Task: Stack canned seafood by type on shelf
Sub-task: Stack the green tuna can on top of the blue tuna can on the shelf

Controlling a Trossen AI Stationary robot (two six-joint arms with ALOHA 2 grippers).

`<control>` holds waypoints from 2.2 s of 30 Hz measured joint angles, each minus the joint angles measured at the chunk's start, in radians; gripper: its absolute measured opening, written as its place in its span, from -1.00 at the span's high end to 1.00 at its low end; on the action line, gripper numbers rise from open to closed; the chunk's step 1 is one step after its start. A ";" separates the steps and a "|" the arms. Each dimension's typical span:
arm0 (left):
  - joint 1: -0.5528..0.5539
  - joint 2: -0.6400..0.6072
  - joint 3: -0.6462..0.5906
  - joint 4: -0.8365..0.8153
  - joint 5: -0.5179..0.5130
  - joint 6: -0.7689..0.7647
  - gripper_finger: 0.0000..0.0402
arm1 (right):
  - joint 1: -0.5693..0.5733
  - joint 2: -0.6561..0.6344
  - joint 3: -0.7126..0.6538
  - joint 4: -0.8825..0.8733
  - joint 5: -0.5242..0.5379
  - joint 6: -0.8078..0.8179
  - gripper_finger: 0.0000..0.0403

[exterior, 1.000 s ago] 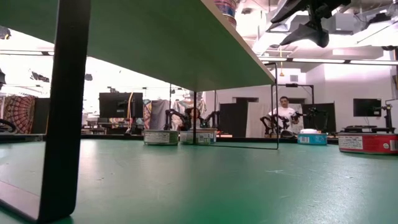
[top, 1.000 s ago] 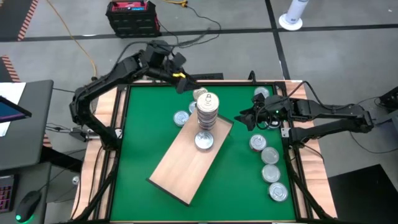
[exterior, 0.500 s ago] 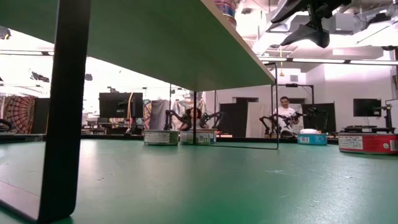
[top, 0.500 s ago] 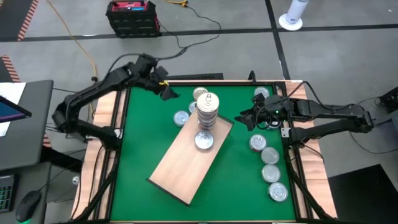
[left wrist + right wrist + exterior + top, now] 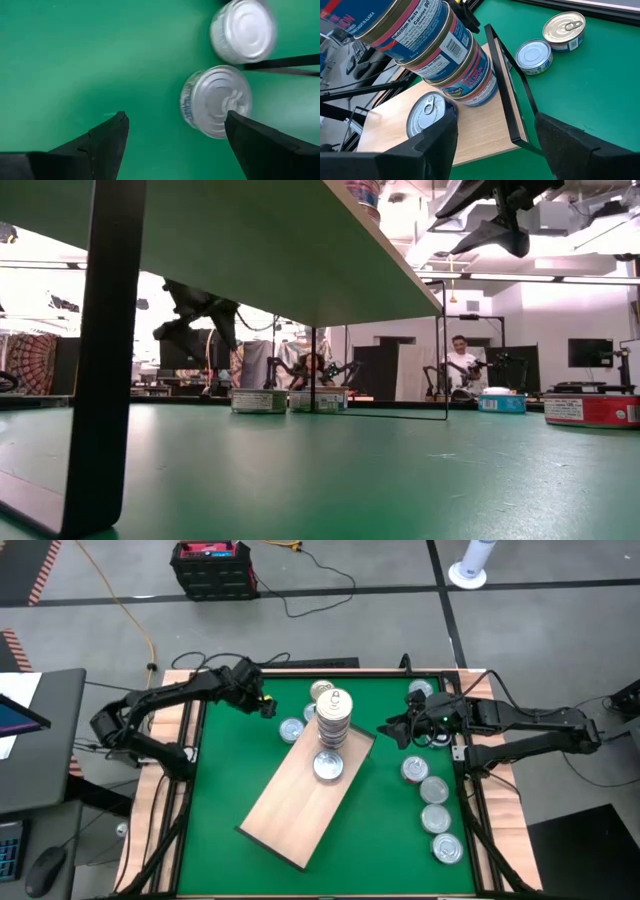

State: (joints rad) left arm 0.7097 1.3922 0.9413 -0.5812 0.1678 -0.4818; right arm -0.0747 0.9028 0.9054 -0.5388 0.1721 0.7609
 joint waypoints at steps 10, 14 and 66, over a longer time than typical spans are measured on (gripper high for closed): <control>-0.067 0.171 0.000 0.048 0.047 -0.017 -0.23 | 0.000 0.000 0.000 0.001 0.012 -0.002 -0.42; -0.087 0.200 0.000 0.073 0.036 -0.037 -0.11 | 0.000 0.000 0.000 0.001 0.012 -0.002 -0.42; -0.285 -0.225 -0.049 -0.003 -0.184 -0.089 0.07 | -0.002 0.000 0.000 -0.002 0.010 -0.029 -0.42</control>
State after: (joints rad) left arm 0.4251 1.1669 0.8925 -0.5845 -0.0157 -0.5709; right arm -0.0765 0.9031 0.9051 -0.5410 0.1822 0.7322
